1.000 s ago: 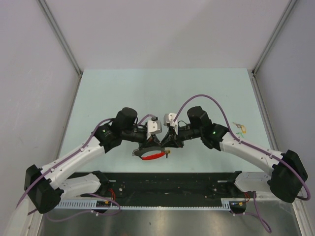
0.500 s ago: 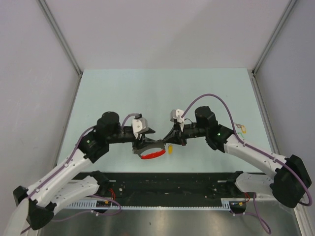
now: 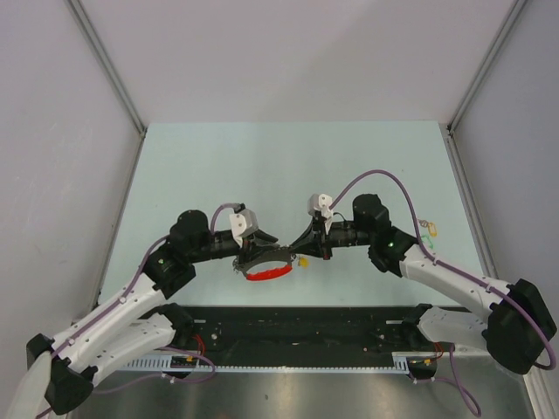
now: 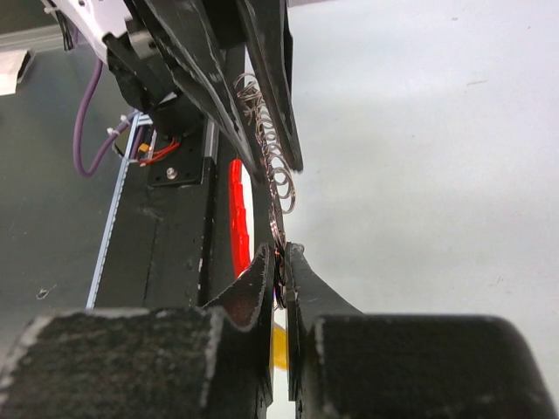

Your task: Put the keys on the keyring

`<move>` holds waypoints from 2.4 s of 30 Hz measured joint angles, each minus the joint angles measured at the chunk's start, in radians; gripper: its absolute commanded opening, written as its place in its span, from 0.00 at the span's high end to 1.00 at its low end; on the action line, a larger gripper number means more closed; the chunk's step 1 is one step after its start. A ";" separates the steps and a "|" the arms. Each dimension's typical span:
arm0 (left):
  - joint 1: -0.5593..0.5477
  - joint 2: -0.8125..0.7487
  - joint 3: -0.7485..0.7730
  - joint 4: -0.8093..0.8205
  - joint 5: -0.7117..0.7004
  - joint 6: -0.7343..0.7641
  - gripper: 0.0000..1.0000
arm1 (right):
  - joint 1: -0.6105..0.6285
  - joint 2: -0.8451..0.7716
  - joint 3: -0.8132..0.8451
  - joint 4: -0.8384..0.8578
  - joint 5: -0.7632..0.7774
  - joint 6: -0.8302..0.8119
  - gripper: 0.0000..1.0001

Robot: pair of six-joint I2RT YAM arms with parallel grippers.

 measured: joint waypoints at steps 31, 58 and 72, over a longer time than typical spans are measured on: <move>-0.019 0.094 -0.012 0.082 0.066 -0.001 0.92 | 0.013 -0.015 -0.017 0.059 0.023 0.037 1.00; -0.032 0.214 0.176 -0.243 -0.148 0.008 1.00 | 0.024 -0.007 -0.022 -0.032 0.224 -0.057 0.40; -0.028 0.441 0.306 -0.409 -0.351 -0.150 1.00 | 0.023 -0.080 -0.187 0.083 0.477 0.024 0.32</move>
